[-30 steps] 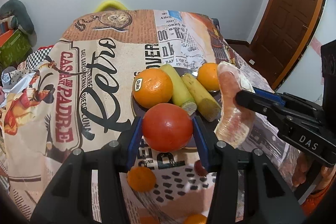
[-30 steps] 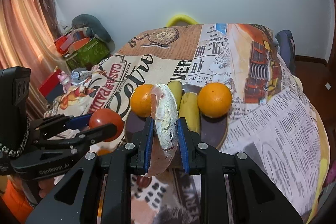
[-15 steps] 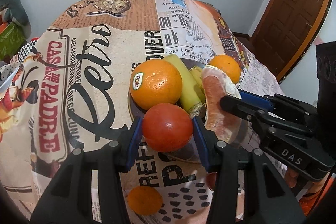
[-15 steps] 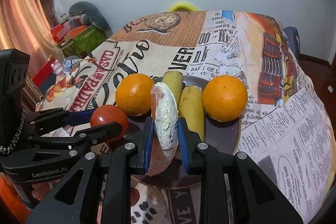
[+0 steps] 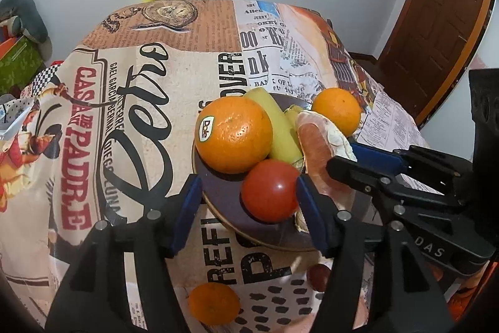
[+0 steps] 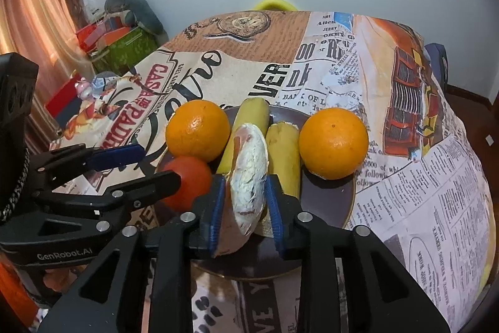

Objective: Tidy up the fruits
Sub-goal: 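Carry the tomato and grapefruit segment over the plate and lower them with both tools, then open both tools and lift them away from the plate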

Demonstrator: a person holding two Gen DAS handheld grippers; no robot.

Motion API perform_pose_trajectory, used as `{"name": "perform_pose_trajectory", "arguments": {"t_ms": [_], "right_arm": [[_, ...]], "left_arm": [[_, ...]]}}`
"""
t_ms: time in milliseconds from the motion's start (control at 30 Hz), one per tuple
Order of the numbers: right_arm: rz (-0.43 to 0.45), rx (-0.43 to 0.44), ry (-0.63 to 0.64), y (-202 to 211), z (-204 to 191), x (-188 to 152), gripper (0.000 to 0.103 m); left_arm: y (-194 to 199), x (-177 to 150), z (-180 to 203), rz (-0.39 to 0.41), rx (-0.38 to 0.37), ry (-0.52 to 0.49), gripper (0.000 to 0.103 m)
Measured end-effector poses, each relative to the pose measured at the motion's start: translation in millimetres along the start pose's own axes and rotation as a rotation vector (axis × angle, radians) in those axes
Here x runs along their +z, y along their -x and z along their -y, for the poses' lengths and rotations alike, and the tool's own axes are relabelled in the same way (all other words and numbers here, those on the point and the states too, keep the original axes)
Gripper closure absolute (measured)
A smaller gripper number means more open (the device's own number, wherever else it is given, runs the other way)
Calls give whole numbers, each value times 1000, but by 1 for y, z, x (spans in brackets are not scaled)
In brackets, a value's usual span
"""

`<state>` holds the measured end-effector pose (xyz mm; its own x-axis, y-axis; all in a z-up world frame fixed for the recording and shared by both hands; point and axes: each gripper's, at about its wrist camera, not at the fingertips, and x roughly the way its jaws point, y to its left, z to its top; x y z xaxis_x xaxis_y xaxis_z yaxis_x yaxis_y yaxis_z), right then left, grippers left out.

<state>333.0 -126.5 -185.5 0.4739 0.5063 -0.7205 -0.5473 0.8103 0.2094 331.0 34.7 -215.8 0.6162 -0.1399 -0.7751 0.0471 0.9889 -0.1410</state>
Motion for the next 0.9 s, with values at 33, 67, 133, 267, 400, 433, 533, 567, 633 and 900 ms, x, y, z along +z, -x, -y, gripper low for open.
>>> {"name": "perform_pose_trajectory", "arguments": {"t_ms": [33, 67, 133, 267, 400, 433, 533, 567, 633, 900], "right_arm": [[0, -4, -1, 2, 0, -1, 73], [1, -8, -2, 4, 0, -1, 72], [3, -12, 0, 10, -2, -3, 69], [19, -22, 16, 27, -7, -3, 66], [47, -33, 27, 49, -16, -6, 56], [55, -36, 32, 55, -19, -7, 56], [70, -35, 45, 71, -30, -11, 56], [76, -36, 53, 76, -34, -13, 55], [88, -45, 78, 88, -44, -17, 53], [97, -39, 111, 111, -68, -37, 50]], "left_arm": [[2, -1, 0, -1, 2, 3, 41], [4, -1, 0, -1, 3, 5, 41], [10, -3, 1, 3, 5, 4, 41], [29, -6, 5, 29, 17, -10, 41], [55, -8, 9, 54, 21, -24, 39], [60, -8, 9, 61, 23, -24, 38], [81, -11, 10, 89, 25, -20, 36], [88, -13, 9, 97, 25, -19, 36], [104, -18, 9, 114, 32, -19, 35], [157, -46, 0, 152, 71, -29, 33]]}}
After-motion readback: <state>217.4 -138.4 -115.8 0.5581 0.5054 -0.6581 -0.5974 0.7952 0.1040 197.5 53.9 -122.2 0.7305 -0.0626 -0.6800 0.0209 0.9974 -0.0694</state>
